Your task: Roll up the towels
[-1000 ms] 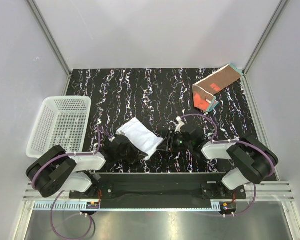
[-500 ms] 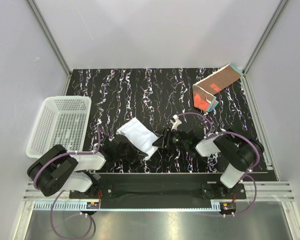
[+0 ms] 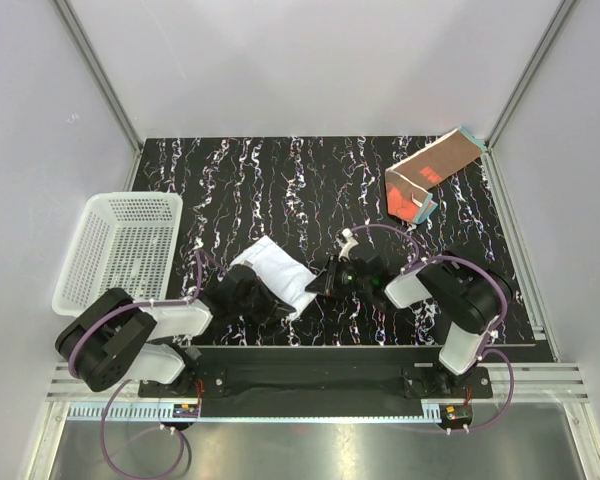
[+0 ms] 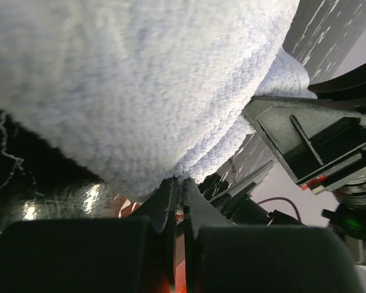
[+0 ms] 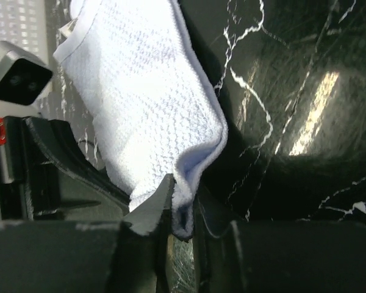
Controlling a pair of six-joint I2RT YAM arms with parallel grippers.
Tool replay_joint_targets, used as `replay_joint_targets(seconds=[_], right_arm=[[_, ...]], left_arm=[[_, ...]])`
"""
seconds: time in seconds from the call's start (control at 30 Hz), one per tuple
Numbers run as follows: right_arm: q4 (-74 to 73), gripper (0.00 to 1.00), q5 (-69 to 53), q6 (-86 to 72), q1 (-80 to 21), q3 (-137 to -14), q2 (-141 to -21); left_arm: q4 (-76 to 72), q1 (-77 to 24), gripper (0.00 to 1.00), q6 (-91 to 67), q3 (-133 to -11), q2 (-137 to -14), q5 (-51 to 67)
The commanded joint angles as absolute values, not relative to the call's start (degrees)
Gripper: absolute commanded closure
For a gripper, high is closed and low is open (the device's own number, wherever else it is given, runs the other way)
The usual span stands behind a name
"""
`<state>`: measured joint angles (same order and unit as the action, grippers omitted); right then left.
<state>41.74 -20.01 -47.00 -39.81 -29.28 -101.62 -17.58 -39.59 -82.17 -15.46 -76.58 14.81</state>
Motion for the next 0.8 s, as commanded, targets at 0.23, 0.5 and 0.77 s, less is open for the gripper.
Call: replay_joint_targets(seconds=[0.23,0.5,0.77], right_arm=[[3.8,0.93,-14.77,-40.35,-40.34,-42.7,-98.08],[-13.44,0.96,-16.52,-35.6,-40.25,-52.2,-100.63],[-22.66,0.96,-17.14,-32.17,-40.25,-58.53,-102.04]], left_arm=[[3.58,-41.39,0.62,-63.73,-25.56,-76.73,8.37],[21.26,-52.89,0.46,-54.07,-39.45,-73.57,-9.74],[24.88,-63.71,0.45,-39.39,-49.13,-75.4,-23.99]])
